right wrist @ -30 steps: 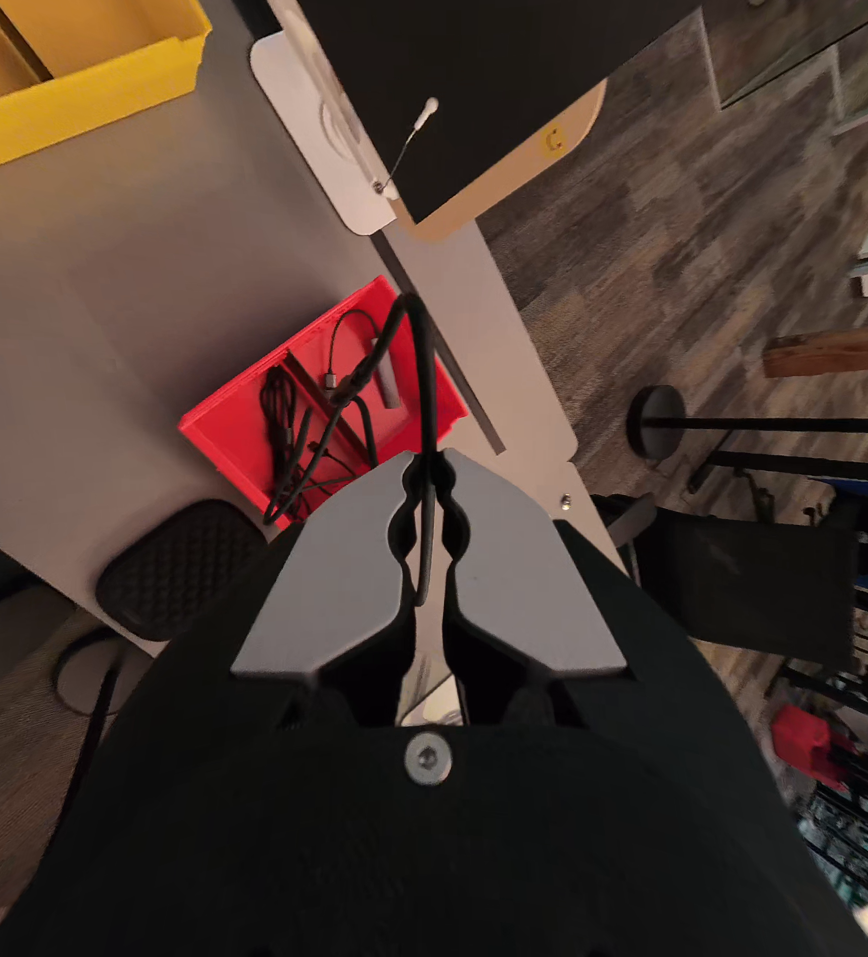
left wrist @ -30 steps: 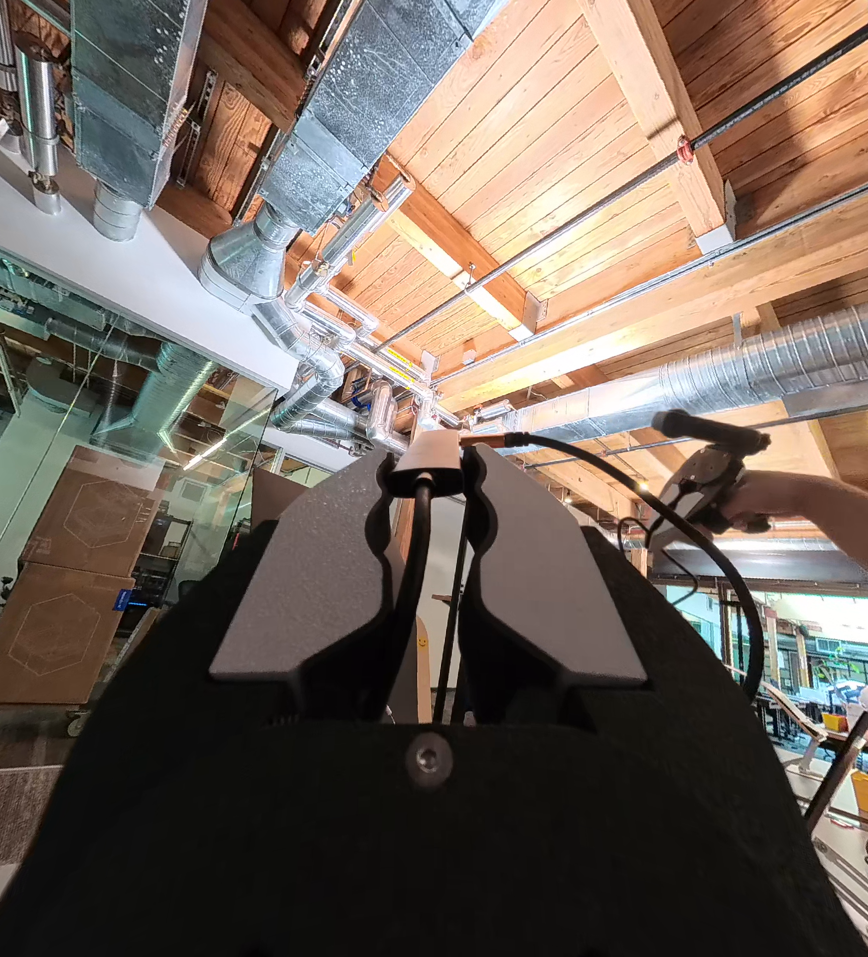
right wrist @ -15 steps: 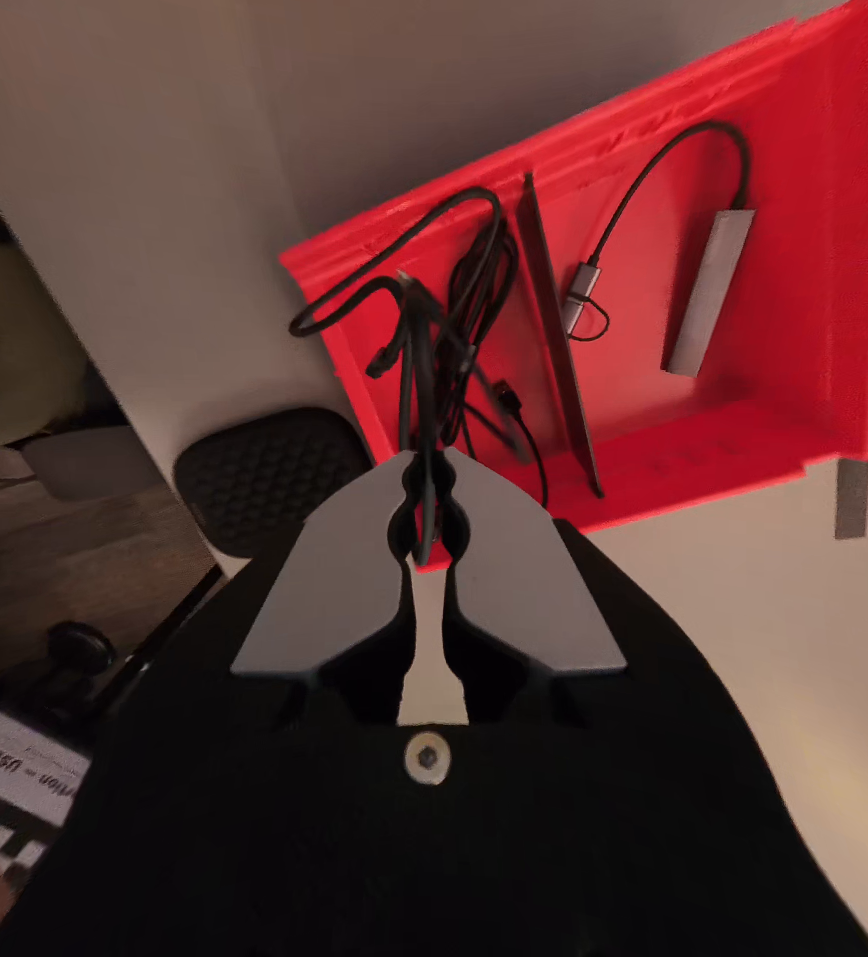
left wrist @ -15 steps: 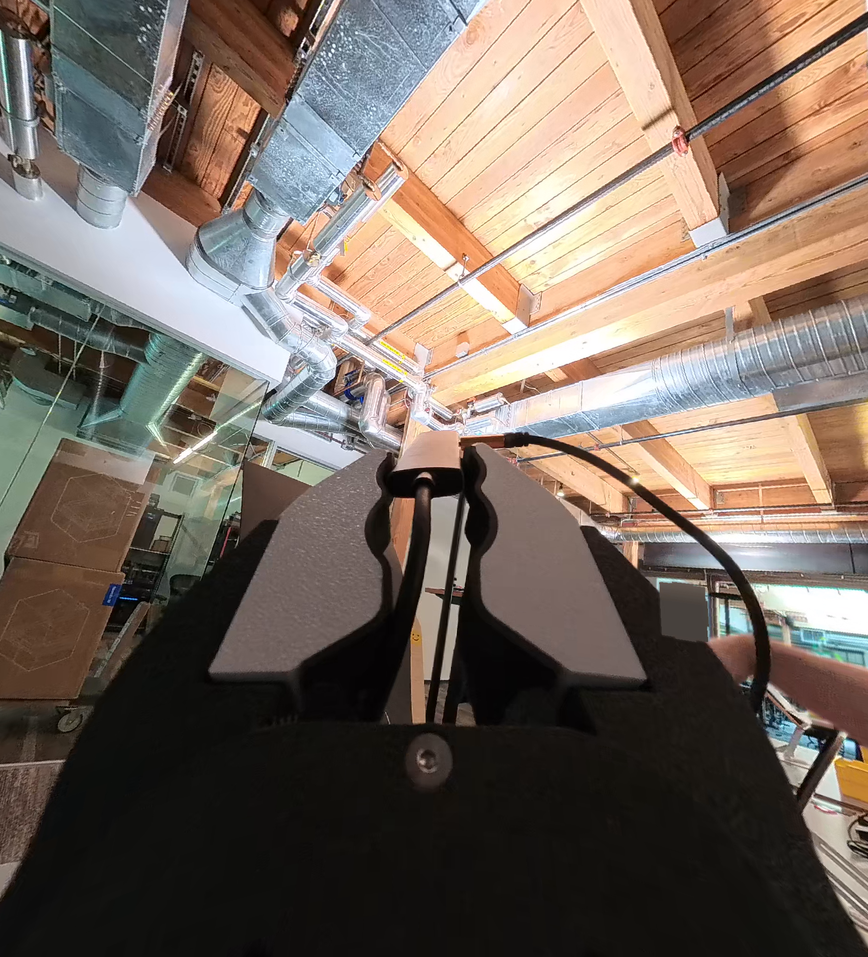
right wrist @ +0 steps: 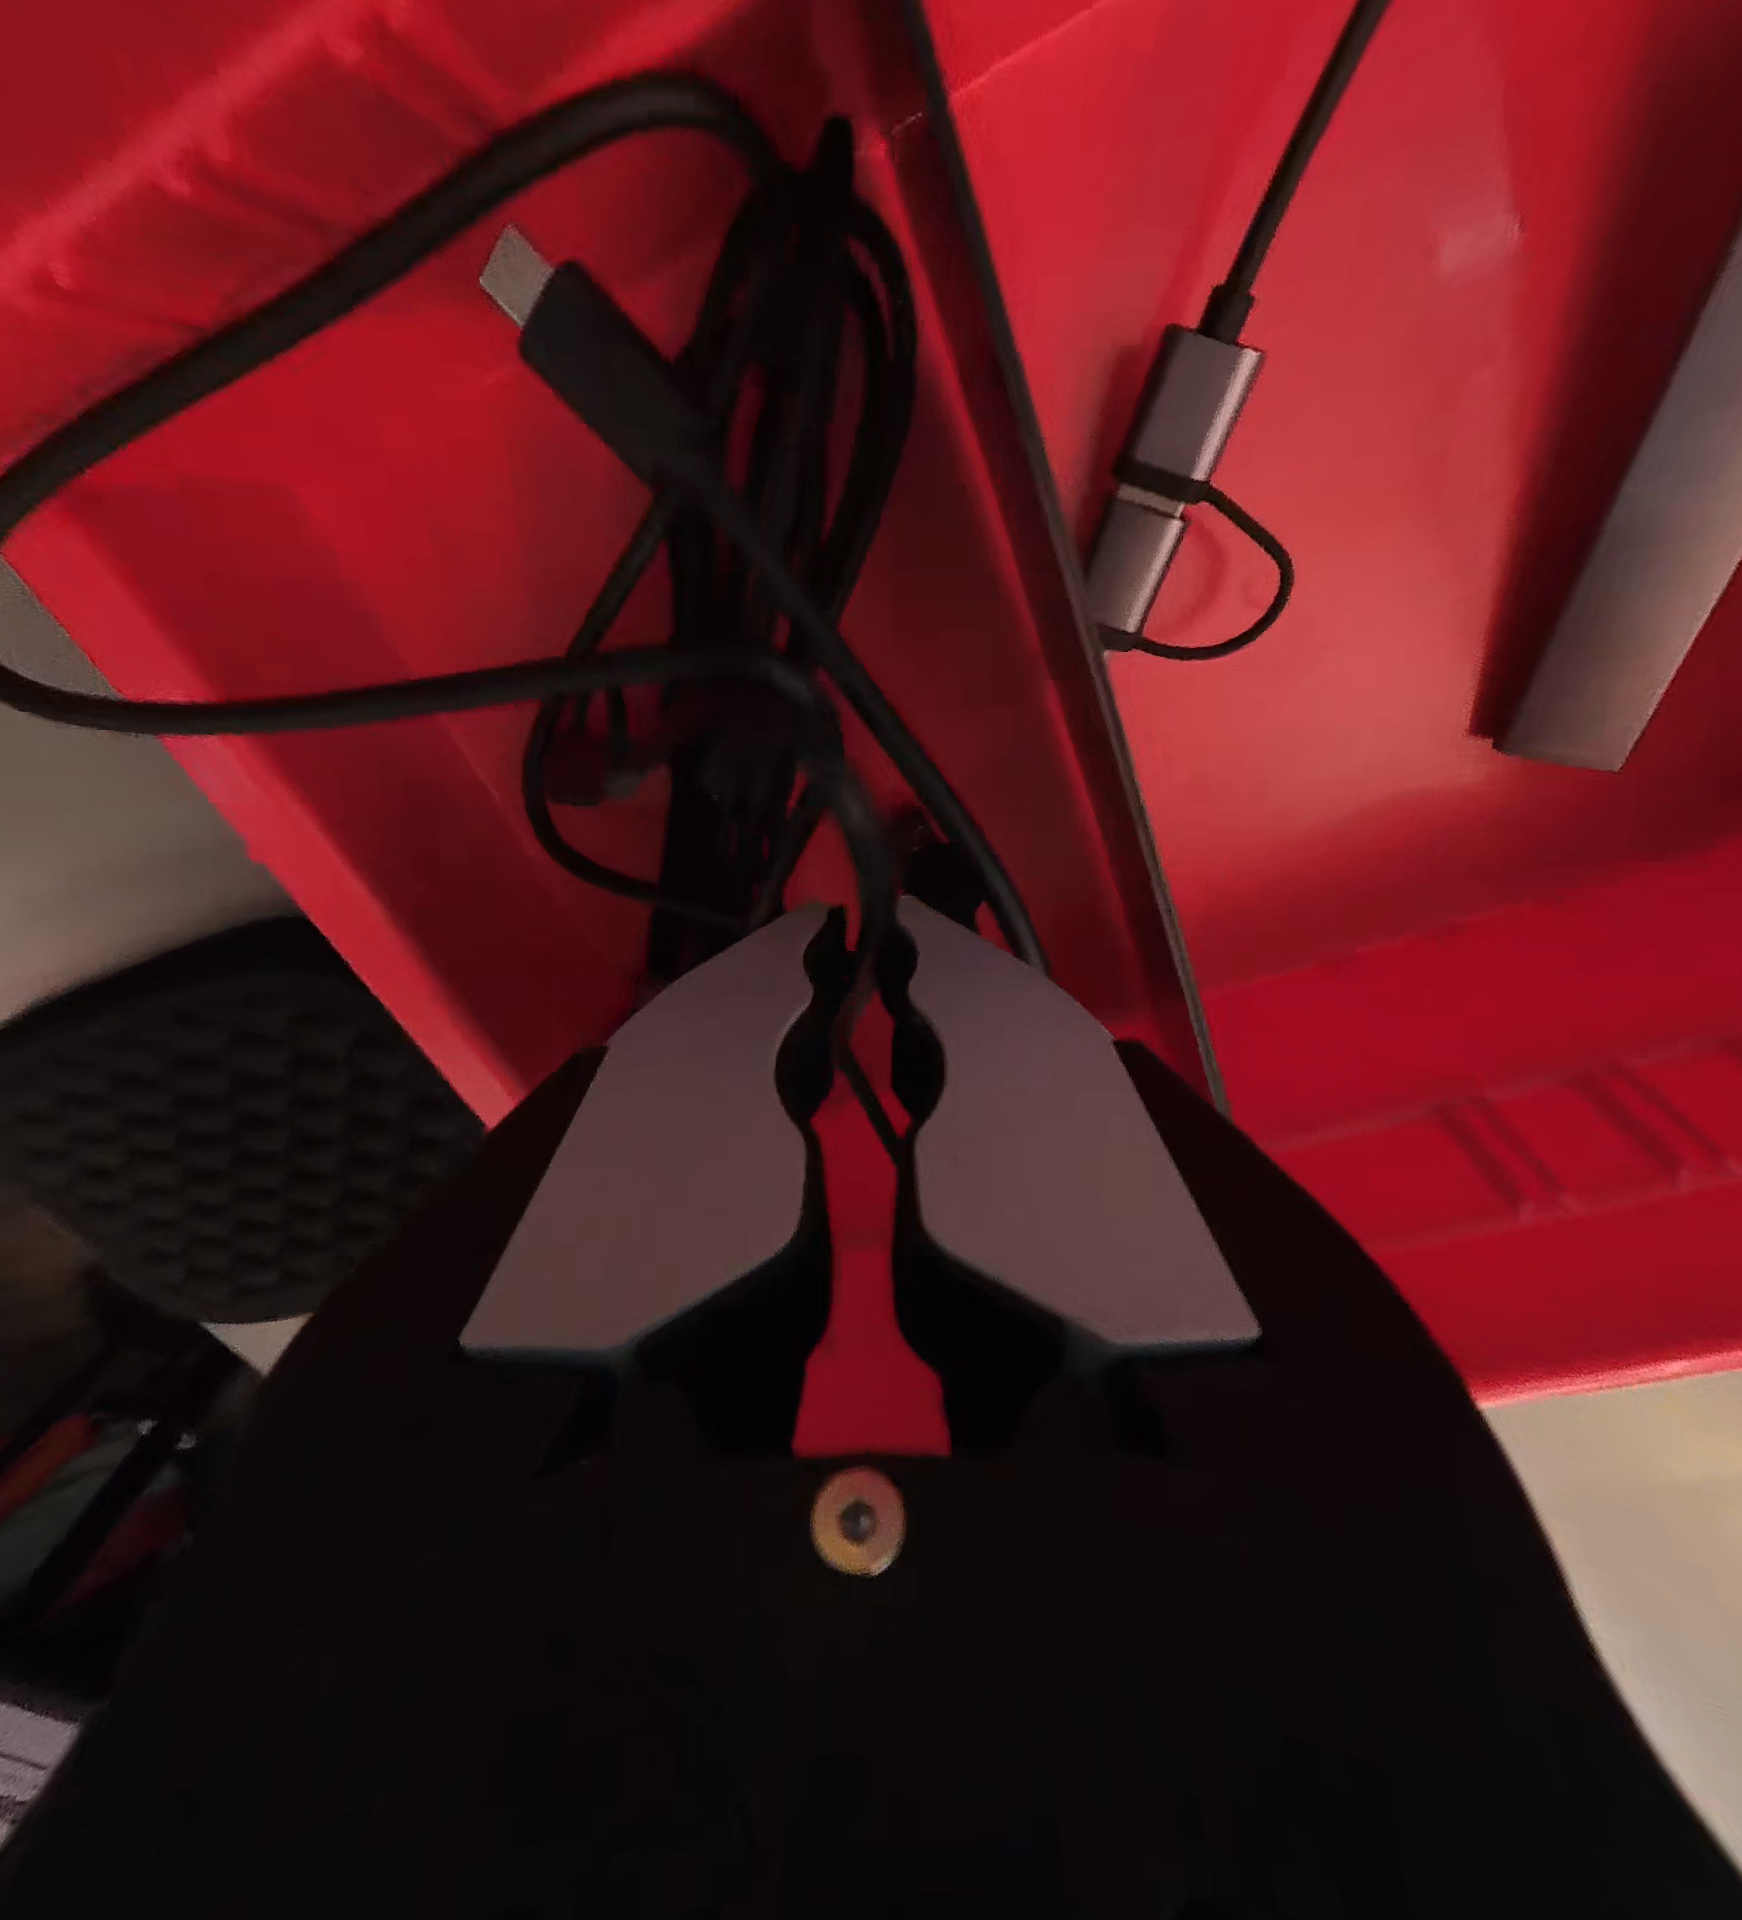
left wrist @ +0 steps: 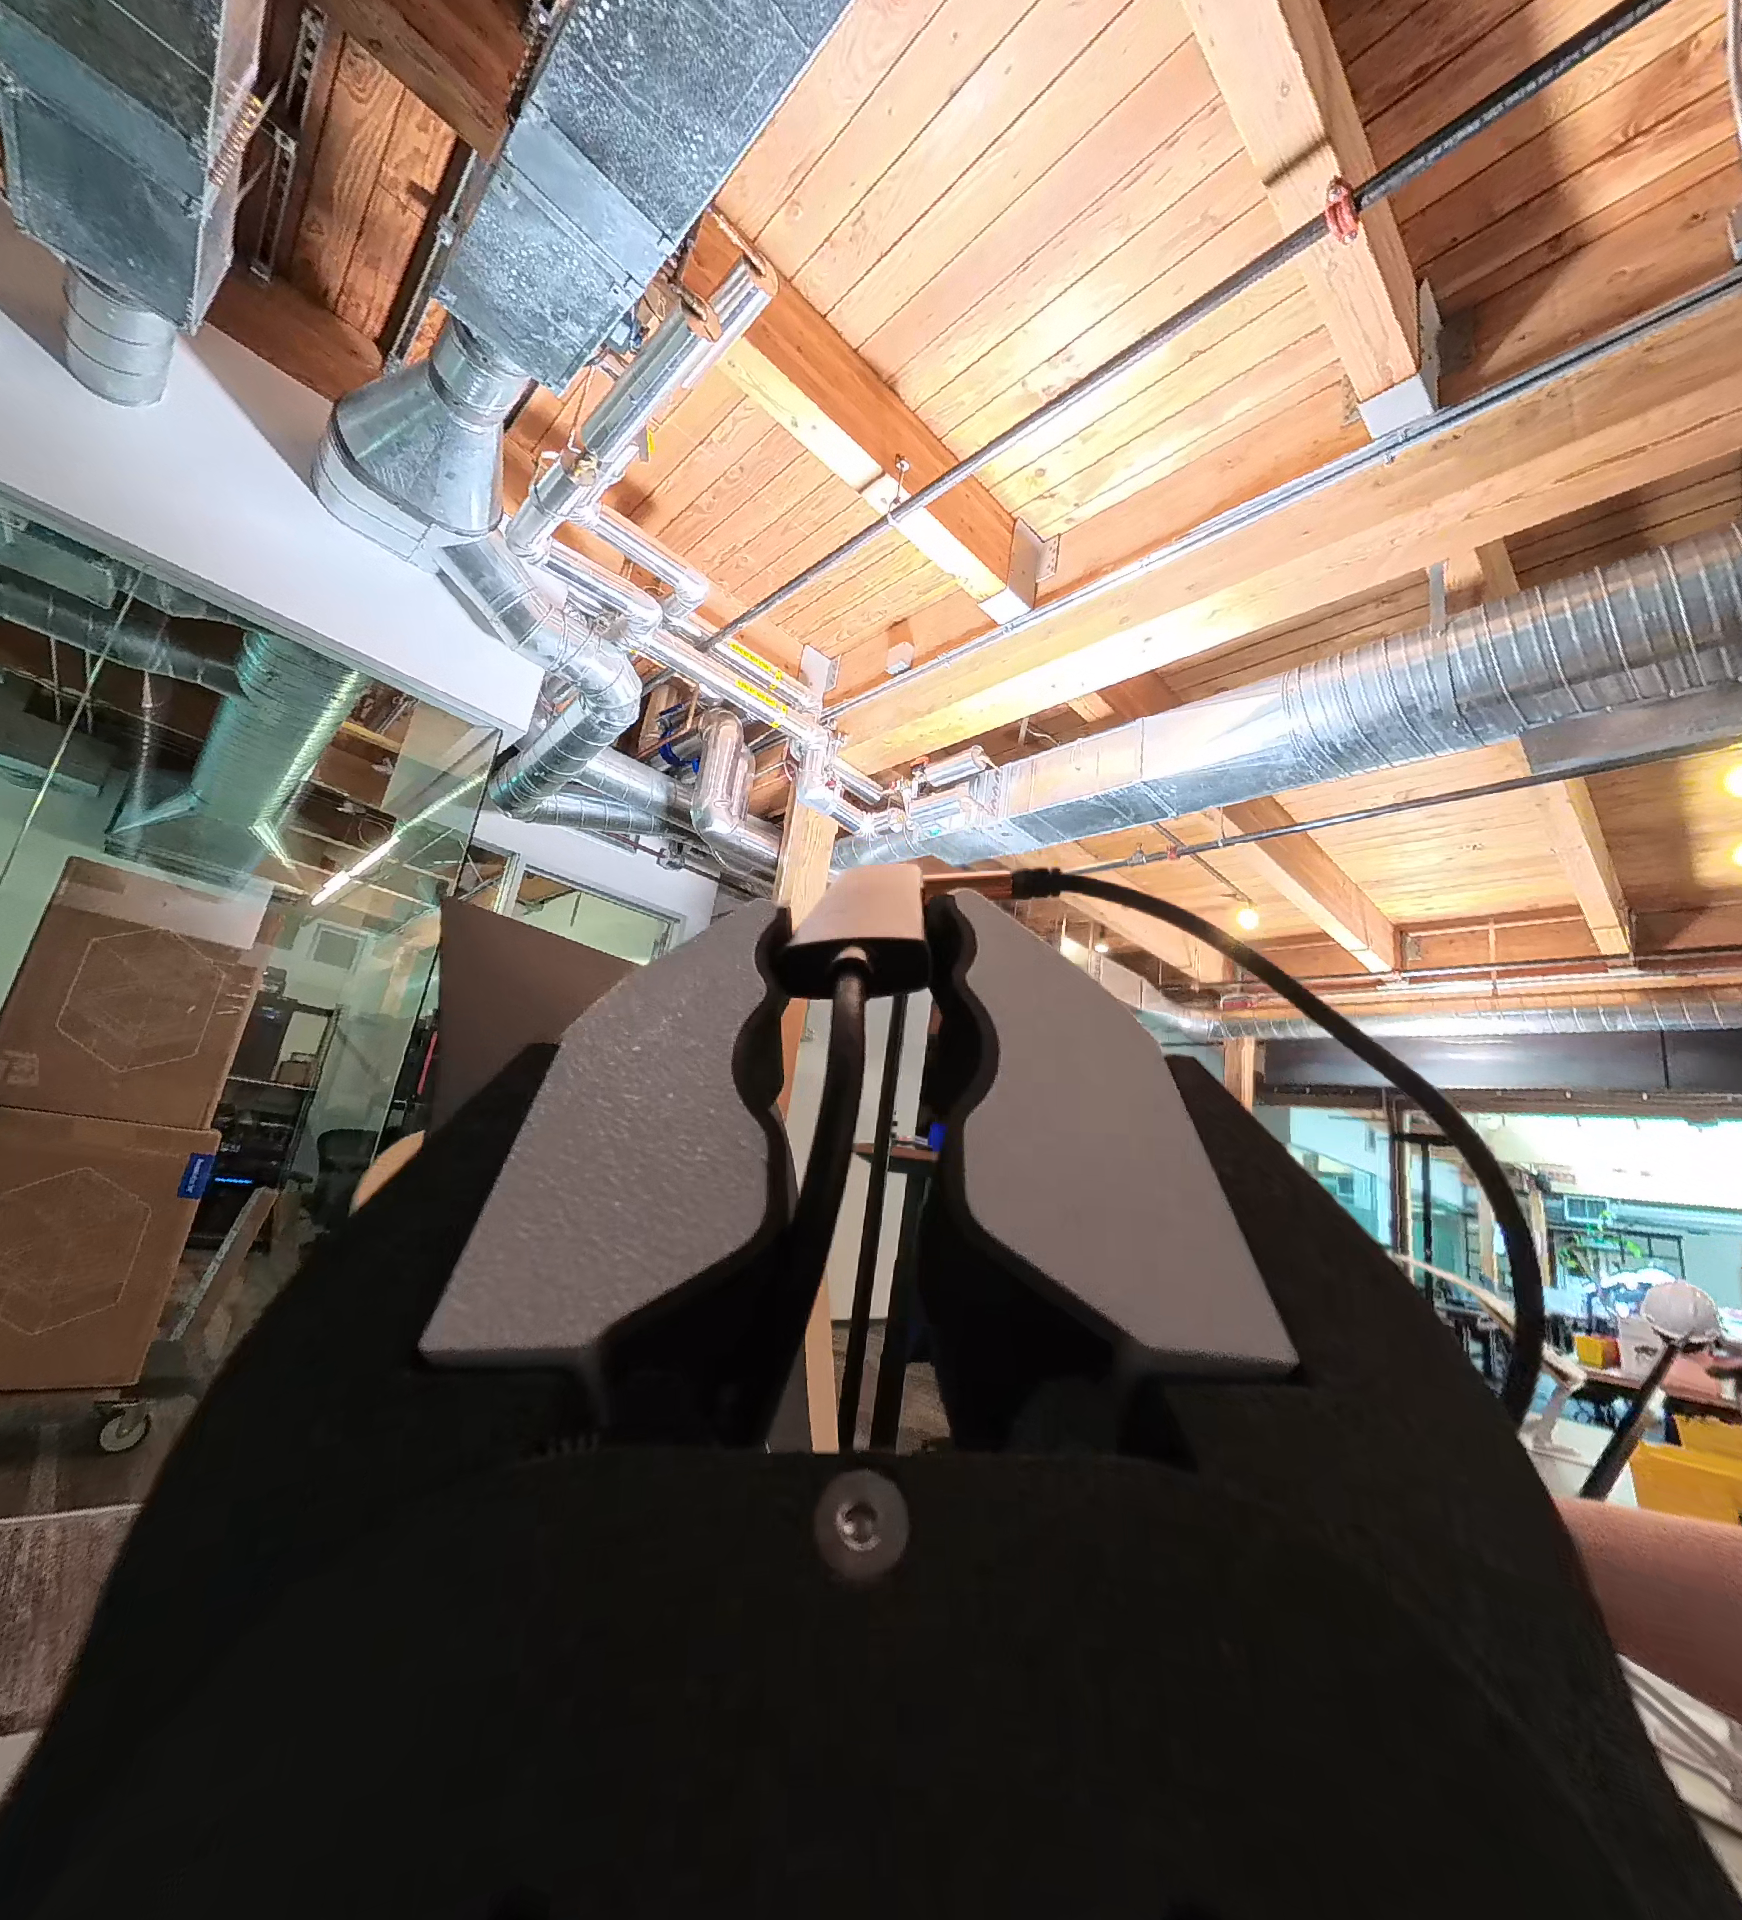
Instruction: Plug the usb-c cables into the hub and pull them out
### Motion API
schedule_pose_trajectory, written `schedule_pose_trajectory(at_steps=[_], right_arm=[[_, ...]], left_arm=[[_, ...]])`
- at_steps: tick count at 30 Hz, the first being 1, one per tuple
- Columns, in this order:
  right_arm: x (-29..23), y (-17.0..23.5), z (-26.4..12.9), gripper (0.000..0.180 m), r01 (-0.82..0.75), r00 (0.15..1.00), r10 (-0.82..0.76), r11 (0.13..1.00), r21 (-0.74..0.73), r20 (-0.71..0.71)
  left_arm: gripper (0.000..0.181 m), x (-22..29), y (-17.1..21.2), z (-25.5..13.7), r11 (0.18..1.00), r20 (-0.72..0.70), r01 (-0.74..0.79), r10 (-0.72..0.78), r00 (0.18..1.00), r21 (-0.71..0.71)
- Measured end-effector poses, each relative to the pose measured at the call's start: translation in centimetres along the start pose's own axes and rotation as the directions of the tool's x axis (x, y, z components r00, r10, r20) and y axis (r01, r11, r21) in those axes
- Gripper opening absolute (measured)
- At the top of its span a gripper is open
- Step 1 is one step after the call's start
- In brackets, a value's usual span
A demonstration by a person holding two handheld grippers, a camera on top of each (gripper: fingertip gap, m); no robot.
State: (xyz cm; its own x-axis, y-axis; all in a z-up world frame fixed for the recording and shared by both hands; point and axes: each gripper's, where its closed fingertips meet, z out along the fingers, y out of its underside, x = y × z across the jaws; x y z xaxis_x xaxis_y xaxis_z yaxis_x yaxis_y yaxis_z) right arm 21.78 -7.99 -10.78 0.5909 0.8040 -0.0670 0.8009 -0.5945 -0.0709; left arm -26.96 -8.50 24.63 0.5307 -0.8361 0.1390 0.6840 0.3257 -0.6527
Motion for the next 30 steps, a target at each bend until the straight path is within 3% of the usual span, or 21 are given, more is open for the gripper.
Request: schedule_pose_trajectory(at_steps=[2,7,12,14,17,20,22,26,30], right_arm=[[-0.5,0.3,-0.6,0.011,-0.042,0.997,0.04,0.999,0.028,0.059],[1.2,-1.4,-5.7,0.024,0.013,0.996,0.01,0.965,0.262,-0.088],[-0.3,-4.8,-13.9,0.023,0.165,0.968,-0.03,0.823,0.543,-0.249],[-2.2,-7.1,-18.0,0.023,0.296,0.93,-0.047,0.683,0.668,-0.364],[-6.6,-10.1,-24.5,0.024,0.471,0.862,0.015,0.344,0.812,-0.506],[-13.1,-11.3,-29.0,0.021,0.511,0.86,0.008,-0.037,0.859,-0.511],[-16.5,-11.9,-29.8,0.019,0.453,0.883,-0.044,-0.186,0.872,-0.468],[-16.5,-13.8,-30.3,0.027,0.456,0.888,0.169,-0.212,0.865,-0.427],[-12.6,-13.5,-29.6,0.029,0.545,0.769,0.46,-0.109,0.832,-0.443]], left_arm=[[0.024,0.2,0.3,0.2,1.0,-0.007,-0.002,0.002,1.0,-0.012],[0.024,0.9,1.1,1.0,0.999,-0.024,-0.012,0.011,1.0,-0.041],[0.024,1.8,2.3,2.0,0.996,-0.048,-0.021,0.017,0.999,-0.082],[0.024,2.4,3.0,2.6,0.994,-0.064,-0.034,0.027,0.998,-0.102],[0.024,3.5,4.8,3.9,0.987,-0.098,-0.054,0.04,0.994,-0.15],[0.024,5.0,7.4,5.5,0.971,-0.151,-0.094,0.061,0.987,-0.218],[0.024,6.2,9.0,6.5,0.959,-0.186,-0.143,0.099,0.978,-0.245],[0.024,8.3,12.3,8.3,0.917,-0.248,-0.27,0.199,0.948,-0.294],[0.024,10.4,15.9,9.6,0.883,-0.313,-0.322,0.217,0.925,-0.34]])
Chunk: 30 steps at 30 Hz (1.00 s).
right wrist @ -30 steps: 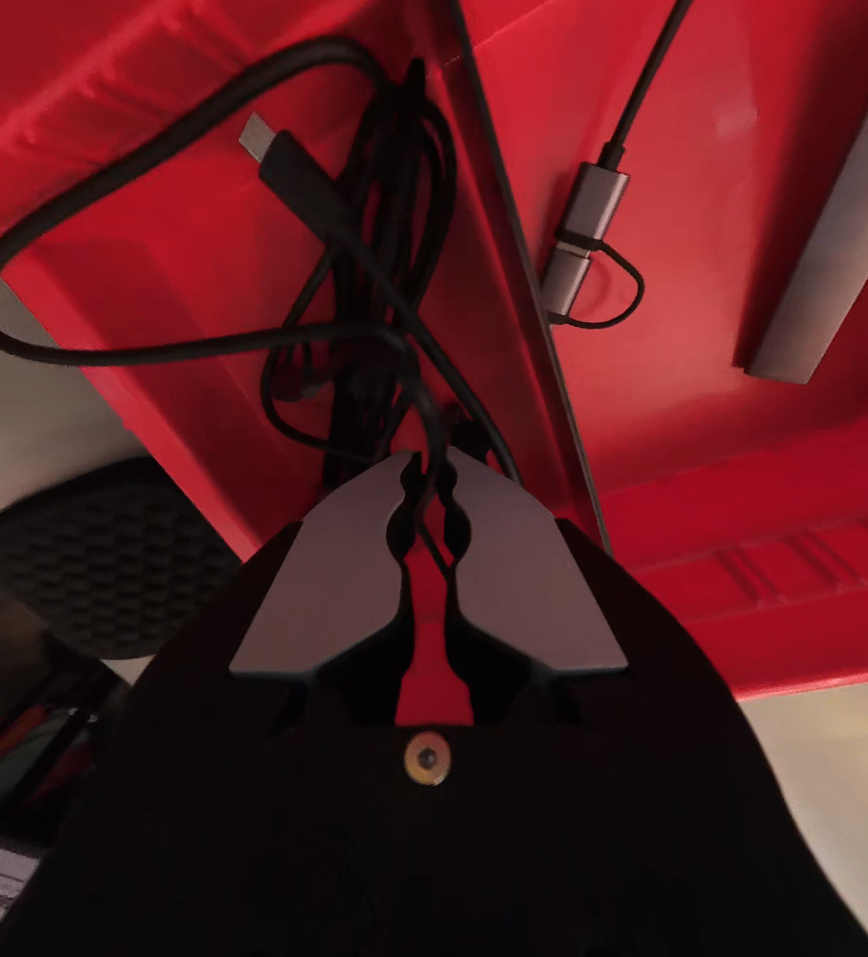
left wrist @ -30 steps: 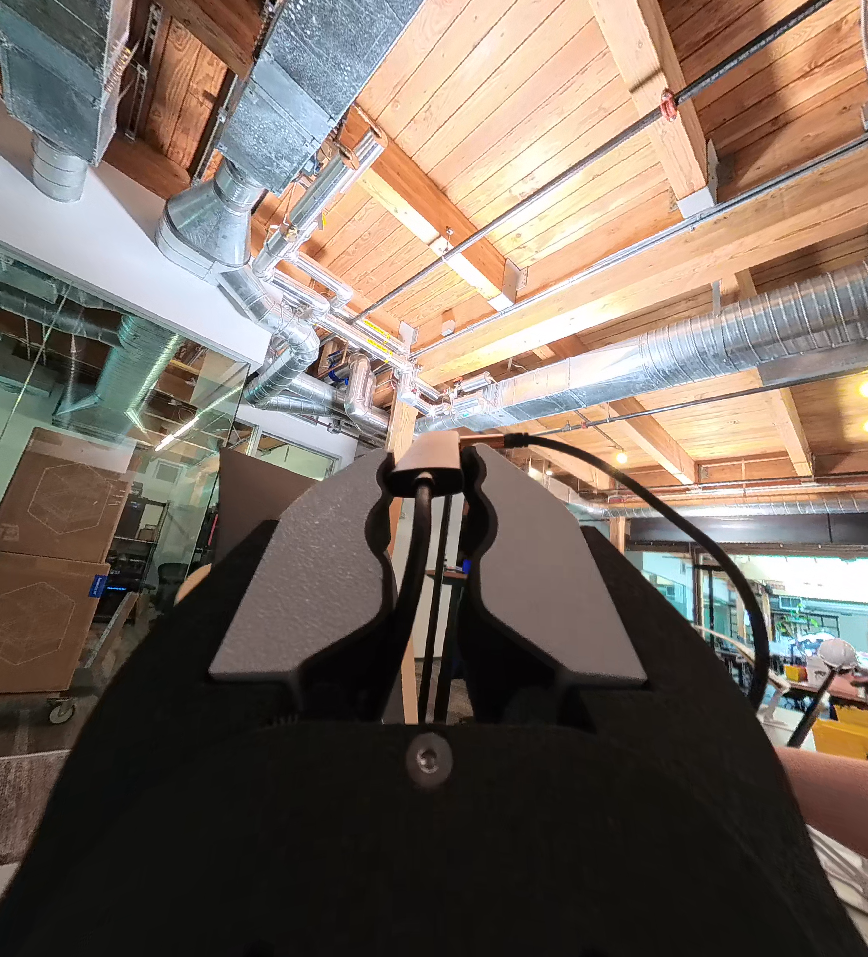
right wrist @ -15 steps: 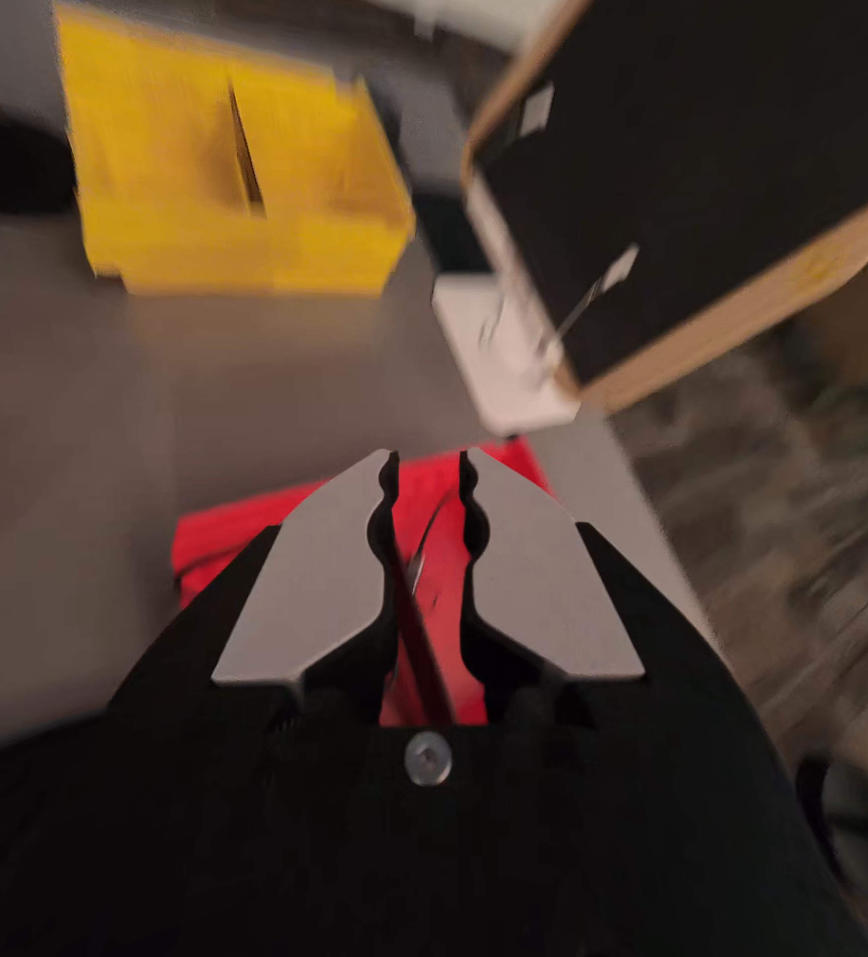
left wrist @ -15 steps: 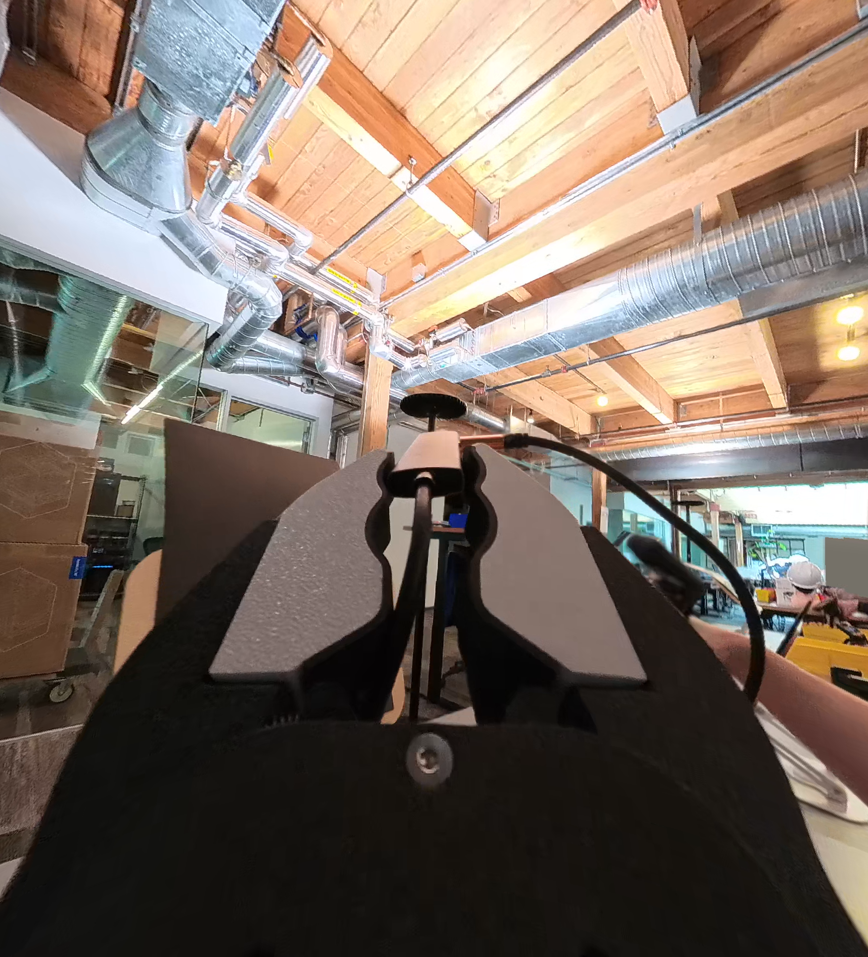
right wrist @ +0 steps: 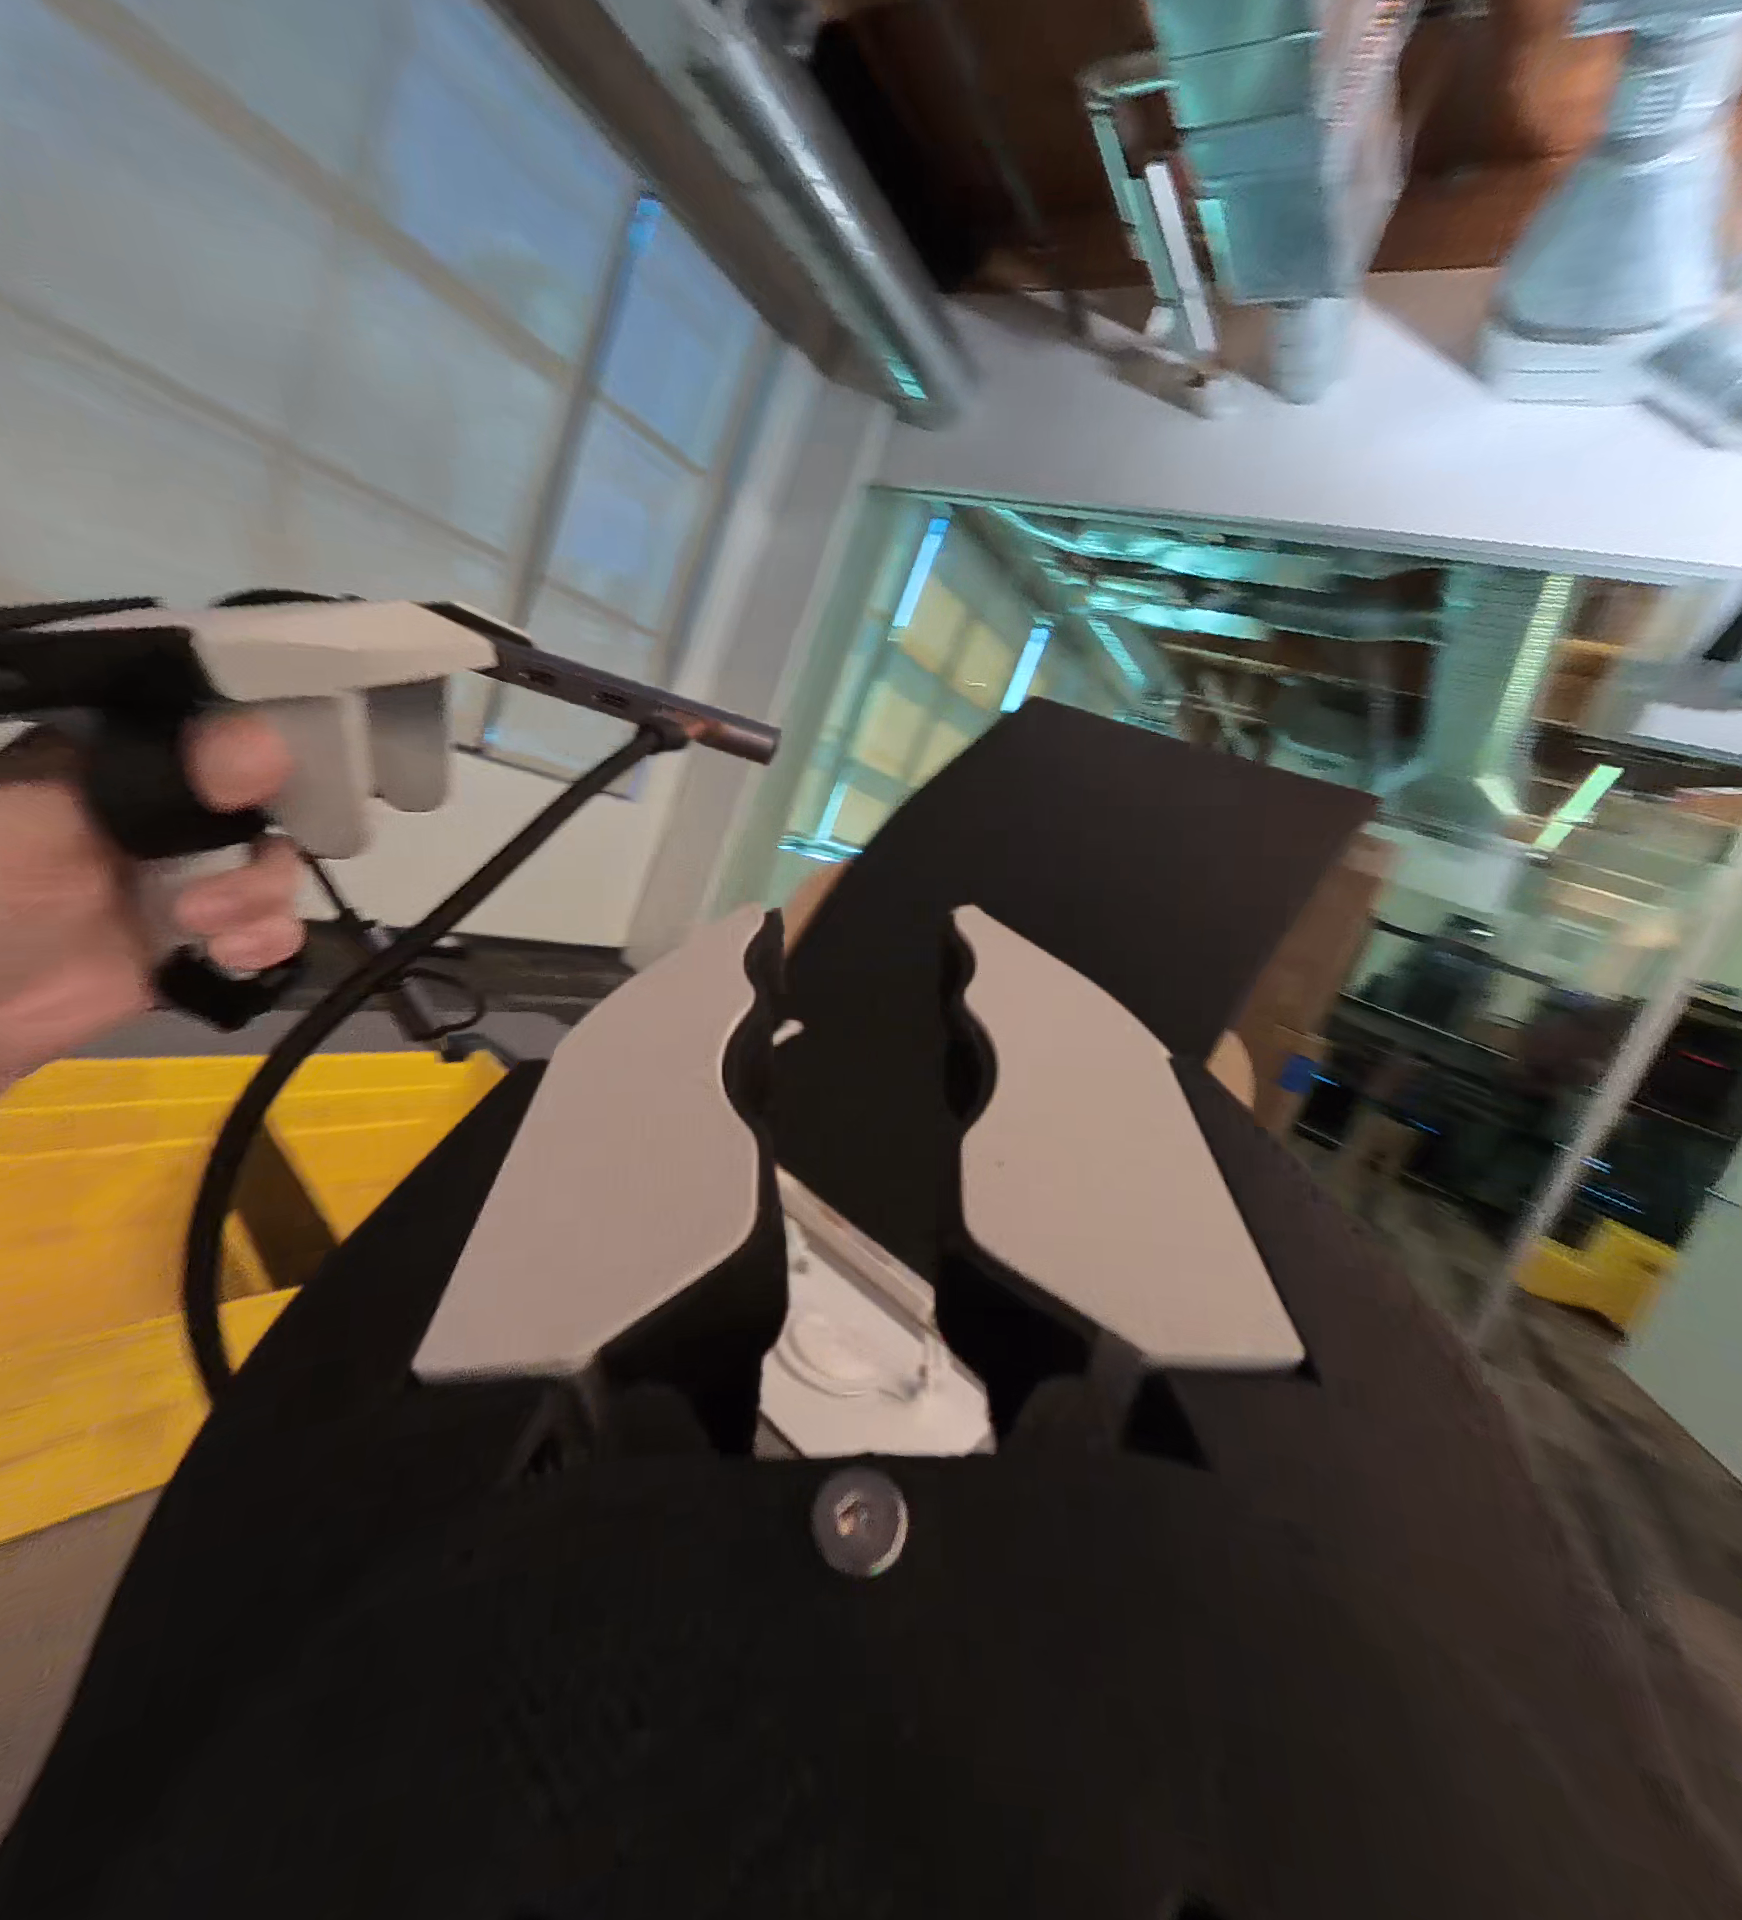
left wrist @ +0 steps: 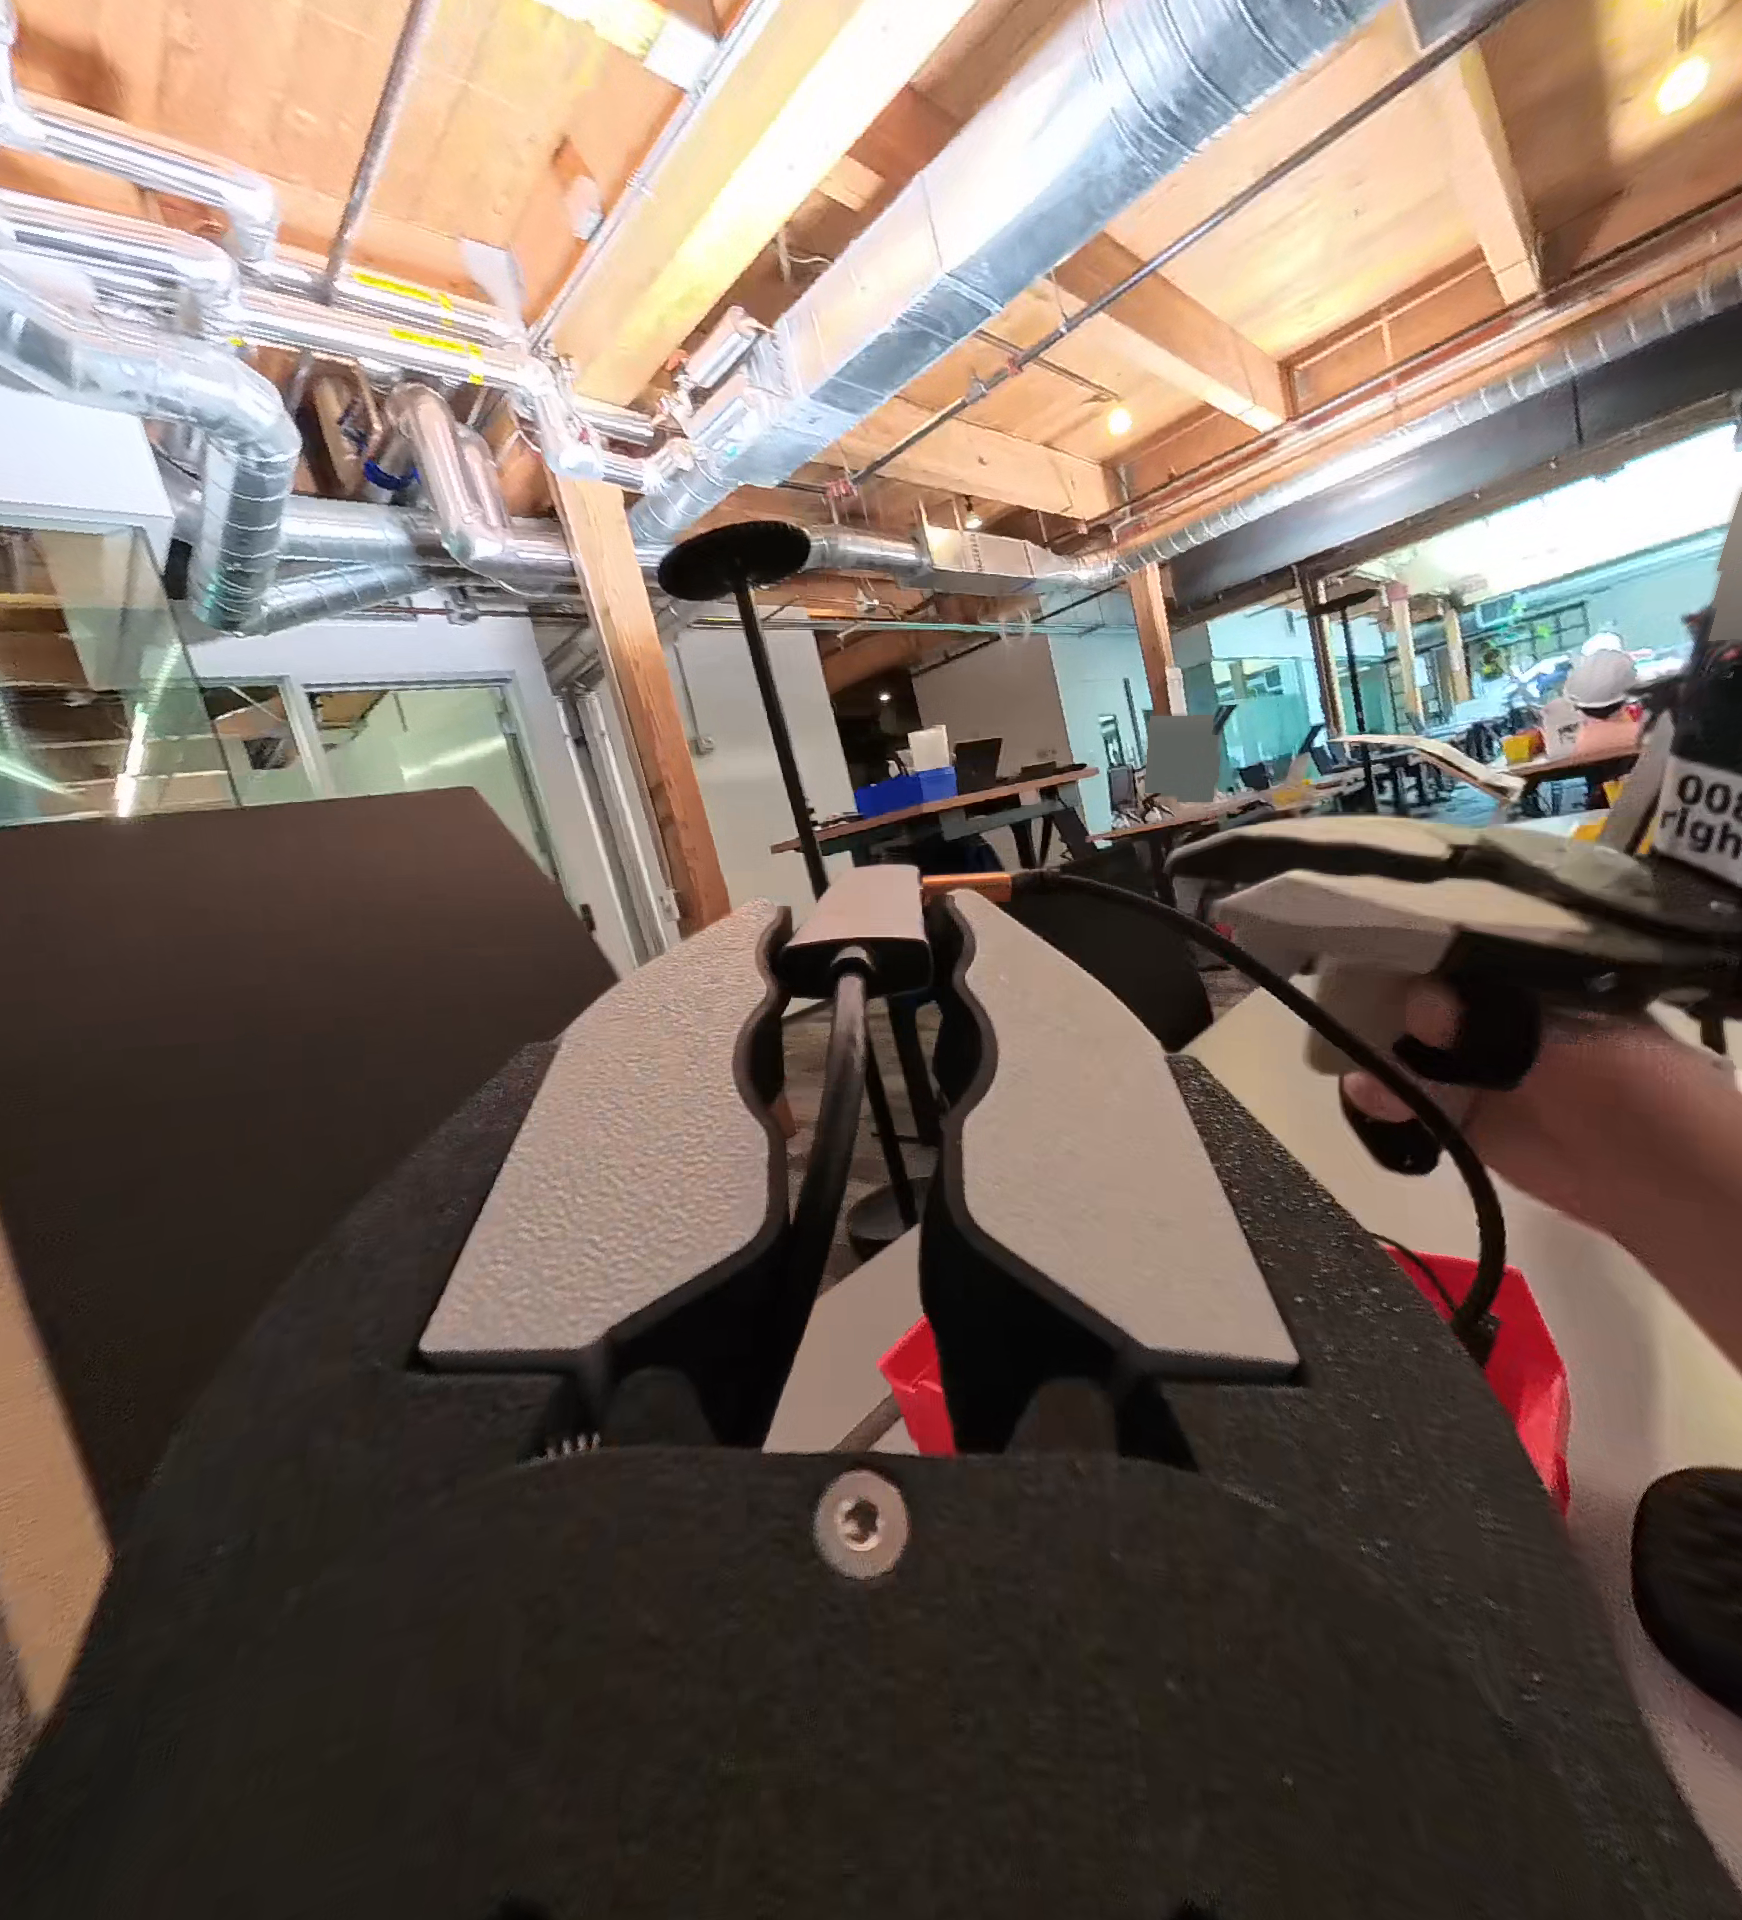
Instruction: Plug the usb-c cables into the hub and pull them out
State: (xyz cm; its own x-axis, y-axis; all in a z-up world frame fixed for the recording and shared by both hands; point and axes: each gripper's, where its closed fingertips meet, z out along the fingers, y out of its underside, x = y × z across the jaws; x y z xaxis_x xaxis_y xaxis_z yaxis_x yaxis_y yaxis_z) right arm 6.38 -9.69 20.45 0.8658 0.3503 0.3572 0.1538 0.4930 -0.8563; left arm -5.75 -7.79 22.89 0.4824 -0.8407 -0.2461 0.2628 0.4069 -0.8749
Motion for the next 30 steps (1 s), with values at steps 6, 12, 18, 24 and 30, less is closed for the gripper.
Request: schedule_pose_trajectory(at_steps=[6,12,18,24,30], right_arm=[[-0.3,3.5,1.2,0.039,-0.148,0.989,0.147,0.988,-0.041,-0.021],[1.0,2.6,0.4,0.038,-0.162,0.982,0.167,0.985,0.065,-0.087],[1.6,1.6,-0.5,0.025,-0.171,0.978,0.184,0.977,0.127,-0.1],[1.9,1.5,-0.8,0.017,-0.156,0.977,0.172,0.98,0.125,-0.127],[2.8,1.3,-1.5,0.016,-0.139,0.977,0.157,0.982,0.131,-0.141]], left_arm=[[0.024,3.1,2.3,3.6,0.999,-0.05,-0.017,0.019,0.999,0.03],[0.024,5.5,3.8,5.4,0.999,-0.088,-0.049,0.051,0.995,0.024],[0.024,6.5,4.4,5.9,0.998,-0.113,-0.058,0.059,0.992,0.017],[0.024,7.4,4.4,6.2,0.994,-0.112,-0.107,0.108,0.988,0.015],[0.024,8.1,5.2,6.6,0.996,-0.146,-0.086,0.081,0.986,-0.033]])
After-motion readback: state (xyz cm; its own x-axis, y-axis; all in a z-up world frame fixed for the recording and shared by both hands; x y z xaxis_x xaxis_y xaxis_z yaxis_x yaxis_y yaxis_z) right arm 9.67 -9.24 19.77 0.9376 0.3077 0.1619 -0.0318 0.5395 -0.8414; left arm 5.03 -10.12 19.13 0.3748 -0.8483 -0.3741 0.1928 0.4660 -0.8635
